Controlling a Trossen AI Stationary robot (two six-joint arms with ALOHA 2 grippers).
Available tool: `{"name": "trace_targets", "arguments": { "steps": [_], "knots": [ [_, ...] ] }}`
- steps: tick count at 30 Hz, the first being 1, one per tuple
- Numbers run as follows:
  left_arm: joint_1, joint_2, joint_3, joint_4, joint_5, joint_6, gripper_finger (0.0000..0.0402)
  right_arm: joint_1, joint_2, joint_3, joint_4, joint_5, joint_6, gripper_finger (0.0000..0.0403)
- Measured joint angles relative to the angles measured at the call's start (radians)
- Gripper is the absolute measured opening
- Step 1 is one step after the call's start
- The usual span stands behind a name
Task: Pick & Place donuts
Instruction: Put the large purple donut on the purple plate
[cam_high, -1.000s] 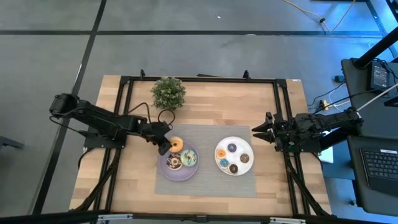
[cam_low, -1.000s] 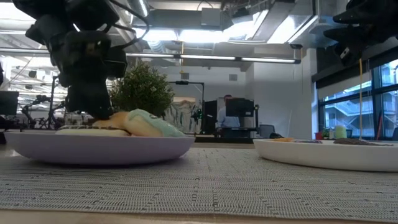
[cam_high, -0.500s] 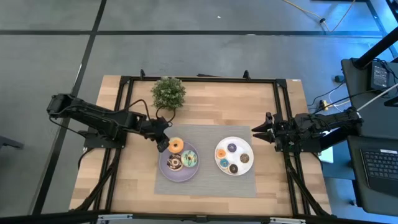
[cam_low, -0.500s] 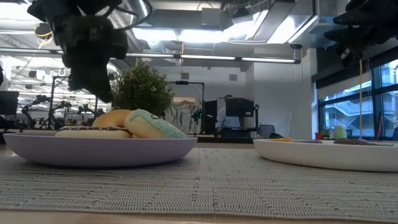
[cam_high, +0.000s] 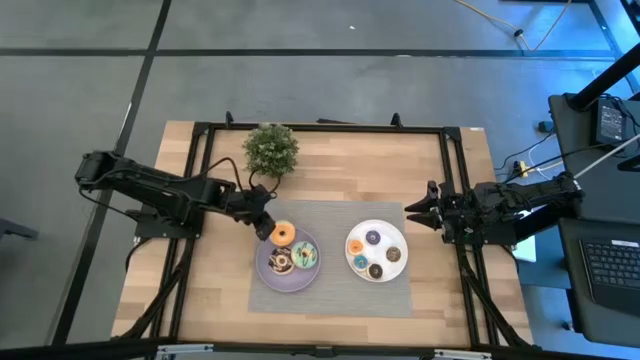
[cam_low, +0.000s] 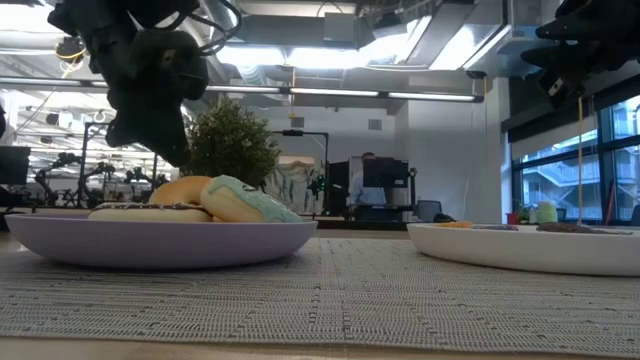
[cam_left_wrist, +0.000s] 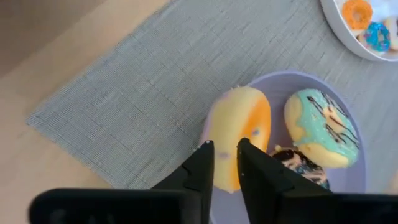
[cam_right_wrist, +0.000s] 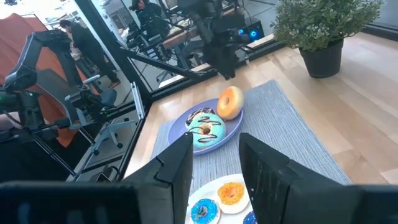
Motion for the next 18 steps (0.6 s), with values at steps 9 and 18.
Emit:
{"name": "trace_targets", "arguments": {
  "steps": [9, 18],
  "knots": [
    [0.005, 0.0, 0.0, 0.008, 0.009, -0.001, 0.014, 0.0, 0.0, 0.0, 0.0, 0.0, 0.0, 0.0132],
    [0.005, 0.027, -0.035, 0.015, 0.058, -0.041, 0.0152, 0.0, 0.0, 0.0, 0.0, -0.027, 0.001, 0.0132]
  ]
}}
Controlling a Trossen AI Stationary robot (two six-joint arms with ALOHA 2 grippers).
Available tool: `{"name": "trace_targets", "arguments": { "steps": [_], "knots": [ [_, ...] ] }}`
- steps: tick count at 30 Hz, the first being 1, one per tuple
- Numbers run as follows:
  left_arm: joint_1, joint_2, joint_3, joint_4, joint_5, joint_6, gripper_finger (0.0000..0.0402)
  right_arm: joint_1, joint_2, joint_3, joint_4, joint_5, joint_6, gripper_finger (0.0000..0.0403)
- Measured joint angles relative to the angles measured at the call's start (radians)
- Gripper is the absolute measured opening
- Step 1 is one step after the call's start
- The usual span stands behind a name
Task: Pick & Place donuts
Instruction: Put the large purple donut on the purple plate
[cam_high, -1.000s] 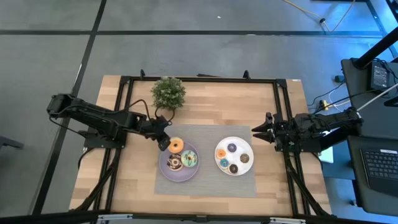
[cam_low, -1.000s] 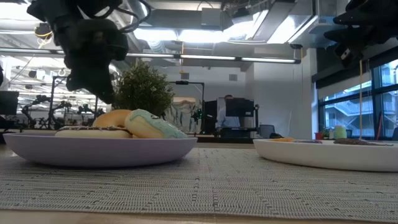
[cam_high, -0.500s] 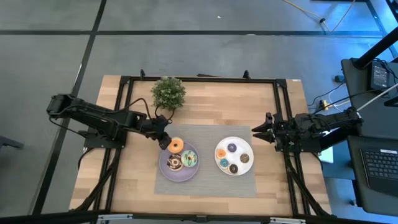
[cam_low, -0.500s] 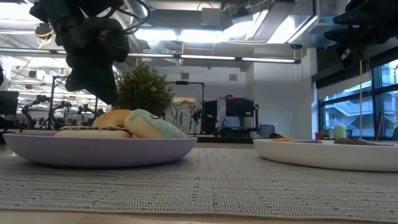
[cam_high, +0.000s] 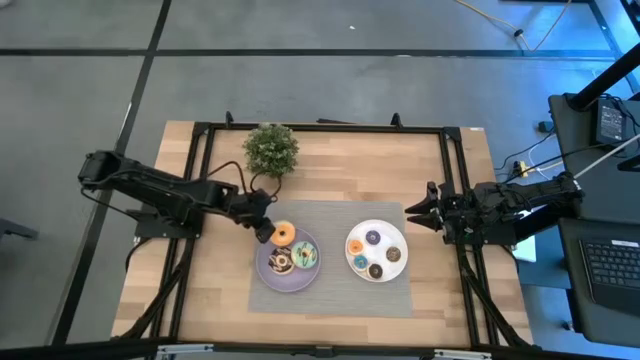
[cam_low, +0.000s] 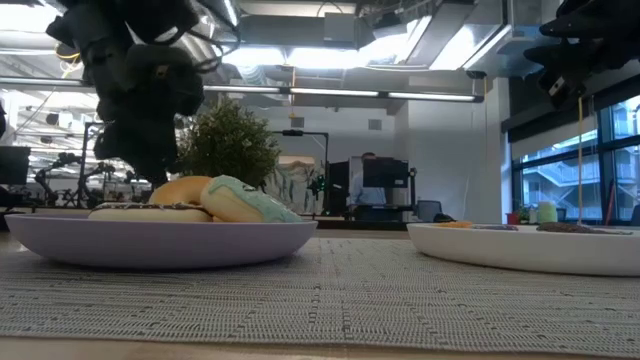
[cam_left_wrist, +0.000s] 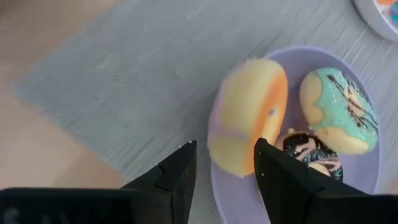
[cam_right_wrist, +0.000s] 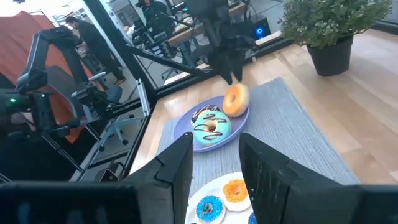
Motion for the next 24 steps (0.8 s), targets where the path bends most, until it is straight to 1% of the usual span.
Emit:
{"name": "trace_targets", "arguments": {
  "steps": [2, 7, 11, 14, 18, 24],
  "knots": [
    [-0.007, 0.02, -0.008, 0.026, 0.016, -0.002, 0.0152, 0.0, 0.0, 0.0, 0.0, 0.0, -0.001, 0.0132],
    [-0.02, 0.069, -0.012, 0.073, 0.015, -0.001, 0.0152, 0.0, 0.0, 0.0, -0.005, 0.0, -0.003, 0.0132],
    [-0.02, 0.11, -0.011, 0.082, 0.018, 0.013, 0.0152, 0.0, 0.0, 0.0, -0.005, 0.0, -0.003, 0.0132],
    [-0.019, 0.14, -0.011, 0.087, 0.039, 0.013, 0.0149, 0.0, 0.0, 0.0, -0.005, 0.0, -0.001, 0.0132],
    [-0.019, 0.157, -0.011, 0.128, 0.086, 0.015, 0.0121, 0.0, 0.0, 0.0, -0.005, 0.0, -0.001, 0.0132],
    [-0.019, 0.134, -0.012, 0.17, 0.085, 0.015, 0.0057, 0.0, 0.0, 0.0, -0.005, 0.0, -0.002, 0.0132]
  ]
}}
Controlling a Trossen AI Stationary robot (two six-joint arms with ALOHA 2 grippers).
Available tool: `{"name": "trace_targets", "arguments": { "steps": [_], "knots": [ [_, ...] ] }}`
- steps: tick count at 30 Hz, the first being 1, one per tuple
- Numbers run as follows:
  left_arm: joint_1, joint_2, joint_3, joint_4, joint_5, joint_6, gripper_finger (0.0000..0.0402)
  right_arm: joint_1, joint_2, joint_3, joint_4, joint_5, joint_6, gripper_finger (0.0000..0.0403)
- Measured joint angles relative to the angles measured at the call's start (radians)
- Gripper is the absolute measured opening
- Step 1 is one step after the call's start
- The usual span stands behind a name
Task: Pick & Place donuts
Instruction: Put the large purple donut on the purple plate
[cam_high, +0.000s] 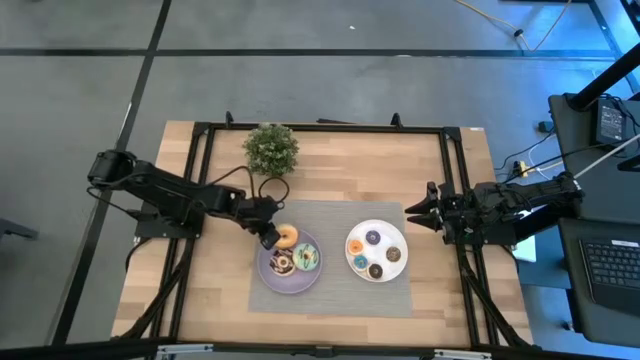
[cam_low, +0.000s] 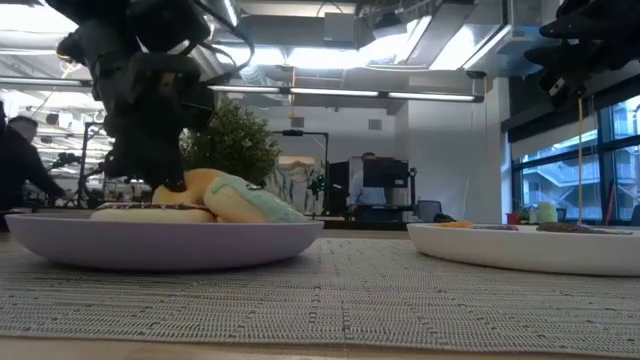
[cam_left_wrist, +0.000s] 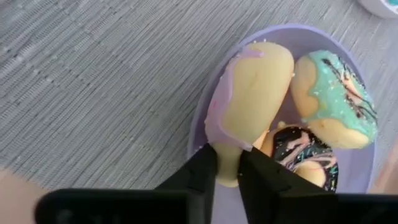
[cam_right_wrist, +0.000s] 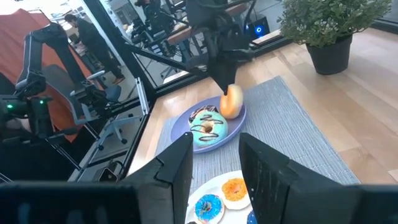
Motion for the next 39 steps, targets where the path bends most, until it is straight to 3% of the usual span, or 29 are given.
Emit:
{"name": "trace_targets", "arguments": {
  "steps": [6, 13, 21, 28, 32, 39],
  "knots": [
    [0.0, -0.039, 0.002, -0.011, -0.024, 0.009, 0.0011, 0.0, 0.0, 0.0, -0.001, 0.0, 0.0, 0.0132],
    [-0.042, -0.071, 0.129, -0.165, -0.073, 0.214, 0.0014, 0.0, 0.0, 0.0, -0.001, -0.001, 0.001, 0.0132],
    [-0.257, -0.047, 0.317, -0.351, -0.383, 0.465, 0.0013, 0.0, 0.0, 0.0, -0.001, -0.003, 0.001, 0.0132],
    [-0.42, 0.002, 0.333, -0.384, -0.523, 0.414, 0.0013, 0.0, 0.0, 0.0, -0.001, -0.002, 0.024, 0.0132],
    [-0.489, 0.068, 0.333, -0.388, -0.661, 0.397, 0.0013, 0.0, 0.0, 0.0, -0.001, -0.001, 0.026, 0.0132],
    [-0.545, 0.19, 0.333, -0.388, -0.707, 0.4, 0.0013, 0.0, 0.0, 0.0, -0.002, -0.001, 0.028, 0.0132]
  ]
}}
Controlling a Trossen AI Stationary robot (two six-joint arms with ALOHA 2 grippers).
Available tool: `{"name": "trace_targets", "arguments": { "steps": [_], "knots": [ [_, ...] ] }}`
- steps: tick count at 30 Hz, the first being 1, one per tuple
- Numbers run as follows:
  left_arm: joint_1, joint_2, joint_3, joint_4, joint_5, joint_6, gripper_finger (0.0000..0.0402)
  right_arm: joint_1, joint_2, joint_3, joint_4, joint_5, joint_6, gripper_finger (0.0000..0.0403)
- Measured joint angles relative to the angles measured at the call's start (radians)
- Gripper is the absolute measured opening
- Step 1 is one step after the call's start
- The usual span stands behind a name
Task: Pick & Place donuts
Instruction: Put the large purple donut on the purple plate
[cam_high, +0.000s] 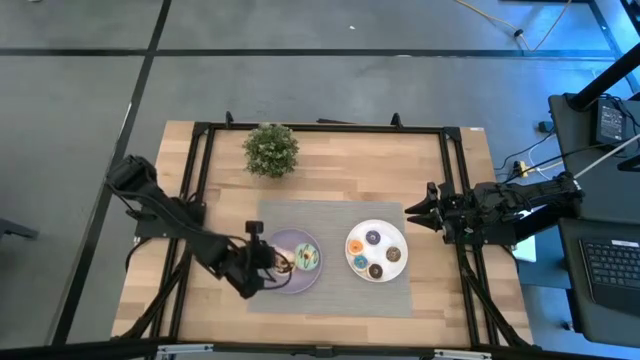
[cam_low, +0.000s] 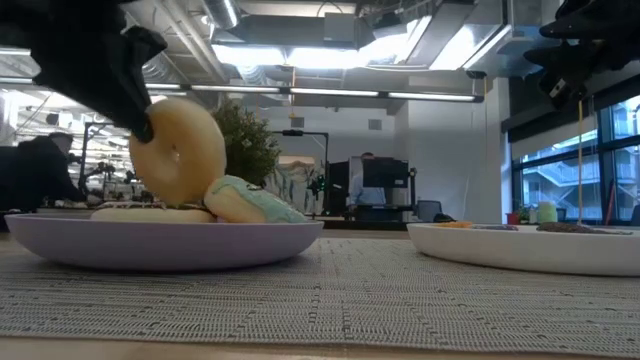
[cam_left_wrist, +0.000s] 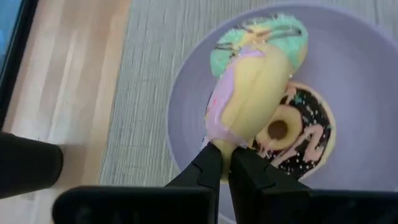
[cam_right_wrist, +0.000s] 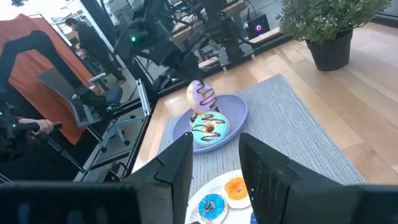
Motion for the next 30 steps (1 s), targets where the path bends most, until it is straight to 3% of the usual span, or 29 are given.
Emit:
{"name": "trace_targets", "arguments": {
  "steps": [7, 13, 24, 30],
  "knots": [
    [-0.027, 0.073, 0.0, 0.002, 0.035, 0.051, 0.0018, 0.0, 0.0, 0.0, 0.001, 0.001, 0.0, 0.0132],
    [-0.033, 0.056, 0.0, 0.032, 0.137, 0.047, 0.0039, 0.0, 0.0, 0.0, 0.001, 0.001, 0.0, 0.0132],
    [-0.014, 0.038, 0.0, 0.063, 0.143, 0.106, 0.0066, 0.0, 0.0, 0.0, 0.001, 0.001, 0.0, 0.0132],
    [0.011, 0.038, 0.0, 0.064, 0.234, 0.098, 0.0096, 0.0, 0.0, 0.0, 0.001, 0.001, 0.0, 0.0132]
  ]
}}
